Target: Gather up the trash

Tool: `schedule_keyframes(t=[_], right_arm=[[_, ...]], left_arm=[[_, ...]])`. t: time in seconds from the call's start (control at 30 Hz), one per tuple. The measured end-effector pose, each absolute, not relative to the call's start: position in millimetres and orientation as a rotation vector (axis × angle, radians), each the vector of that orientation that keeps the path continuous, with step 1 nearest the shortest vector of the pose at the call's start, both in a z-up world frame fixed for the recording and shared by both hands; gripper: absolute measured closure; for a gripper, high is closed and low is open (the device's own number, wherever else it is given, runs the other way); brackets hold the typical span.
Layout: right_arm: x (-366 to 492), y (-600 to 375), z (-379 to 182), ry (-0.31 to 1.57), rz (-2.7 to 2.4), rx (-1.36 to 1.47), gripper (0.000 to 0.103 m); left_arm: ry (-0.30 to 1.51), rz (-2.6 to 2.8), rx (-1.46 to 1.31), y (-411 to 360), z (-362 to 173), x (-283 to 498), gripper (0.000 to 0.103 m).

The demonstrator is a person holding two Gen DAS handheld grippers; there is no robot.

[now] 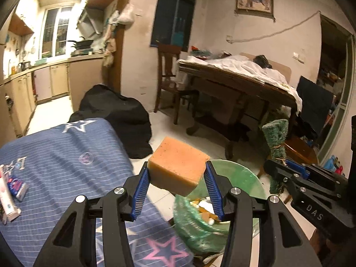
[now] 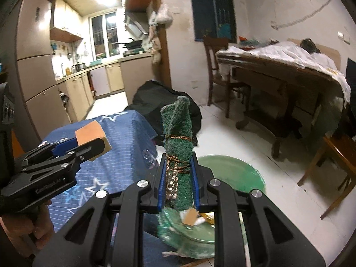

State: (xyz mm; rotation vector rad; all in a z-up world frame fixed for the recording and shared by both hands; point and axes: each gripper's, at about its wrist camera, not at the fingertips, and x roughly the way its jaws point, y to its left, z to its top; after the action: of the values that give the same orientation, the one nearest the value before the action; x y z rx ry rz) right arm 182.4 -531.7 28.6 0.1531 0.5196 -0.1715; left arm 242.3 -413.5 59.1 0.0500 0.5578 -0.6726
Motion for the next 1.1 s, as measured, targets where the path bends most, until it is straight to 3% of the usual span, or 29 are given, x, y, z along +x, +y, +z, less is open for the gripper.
schedule_keyframes(t=[0.5,1.1], right_arm=[[195,-590,-8,0.675,-0.213,0.21,0.085],[212,-625,-42,0.804,-0.204,0.288,0.083]], left_arm=[[0.707,-0.756,0.111,-505,6,283,0.053],[0.836,-0.777,0.167,-546,-51,313,0.053]])
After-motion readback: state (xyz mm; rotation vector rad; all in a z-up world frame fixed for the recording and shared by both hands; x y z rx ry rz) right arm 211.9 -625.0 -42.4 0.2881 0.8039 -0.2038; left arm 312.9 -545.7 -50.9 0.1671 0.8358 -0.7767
